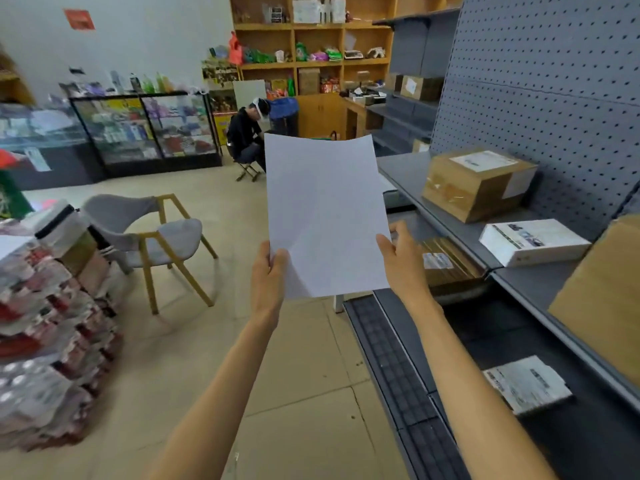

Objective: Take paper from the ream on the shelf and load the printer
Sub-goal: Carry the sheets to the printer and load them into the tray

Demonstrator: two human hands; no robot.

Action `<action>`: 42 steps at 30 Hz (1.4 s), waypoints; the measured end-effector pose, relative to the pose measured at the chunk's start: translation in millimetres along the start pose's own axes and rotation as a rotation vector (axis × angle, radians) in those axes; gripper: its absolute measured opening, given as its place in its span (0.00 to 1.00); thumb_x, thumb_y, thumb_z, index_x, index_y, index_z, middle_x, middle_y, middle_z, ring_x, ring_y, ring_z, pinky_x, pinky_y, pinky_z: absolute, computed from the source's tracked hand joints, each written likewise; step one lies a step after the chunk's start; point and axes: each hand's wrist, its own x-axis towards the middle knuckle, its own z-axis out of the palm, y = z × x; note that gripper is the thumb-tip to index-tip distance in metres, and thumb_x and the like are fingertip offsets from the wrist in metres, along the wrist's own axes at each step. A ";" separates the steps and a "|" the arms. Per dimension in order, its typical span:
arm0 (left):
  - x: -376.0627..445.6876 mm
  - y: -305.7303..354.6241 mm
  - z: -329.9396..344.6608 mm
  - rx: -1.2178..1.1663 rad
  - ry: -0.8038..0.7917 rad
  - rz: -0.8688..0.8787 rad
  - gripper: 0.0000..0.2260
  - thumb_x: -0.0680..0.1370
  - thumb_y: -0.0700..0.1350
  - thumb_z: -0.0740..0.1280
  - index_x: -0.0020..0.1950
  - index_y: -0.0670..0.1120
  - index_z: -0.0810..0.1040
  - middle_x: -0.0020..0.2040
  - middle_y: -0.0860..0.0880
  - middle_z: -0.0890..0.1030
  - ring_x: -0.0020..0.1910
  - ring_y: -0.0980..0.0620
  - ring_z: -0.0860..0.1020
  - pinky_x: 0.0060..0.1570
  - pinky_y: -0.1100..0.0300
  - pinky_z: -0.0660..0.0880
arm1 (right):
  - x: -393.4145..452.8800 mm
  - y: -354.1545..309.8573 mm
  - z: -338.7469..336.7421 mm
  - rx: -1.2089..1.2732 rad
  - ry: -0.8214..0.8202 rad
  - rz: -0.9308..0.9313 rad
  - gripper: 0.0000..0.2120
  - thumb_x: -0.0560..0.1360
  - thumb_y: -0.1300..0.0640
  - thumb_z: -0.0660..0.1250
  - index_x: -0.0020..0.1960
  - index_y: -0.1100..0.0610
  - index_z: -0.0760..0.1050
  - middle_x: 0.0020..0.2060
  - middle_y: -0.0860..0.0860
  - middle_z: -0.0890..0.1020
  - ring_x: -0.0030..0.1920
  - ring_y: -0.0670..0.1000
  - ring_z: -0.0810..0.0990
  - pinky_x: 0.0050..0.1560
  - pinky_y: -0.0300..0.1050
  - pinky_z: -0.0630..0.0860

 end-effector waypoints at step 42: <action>442.4 -165.5 -74.6 0.023 -0.003 -0.121 0.13 0.82 0.38 0.57 0.38 0.49 0.64 0.34 0.56 0.63 0.29 0.63 0.63 0.30 0.74 0.63 | 339.0 16.3 338.2 -0.033 -0.056 0.167 0.11 0.83 0.53 0.57 0.63 0.56 0.69 0.49 0.47 0.78 0.46 0.50 0.75 0.48 0.51 0.73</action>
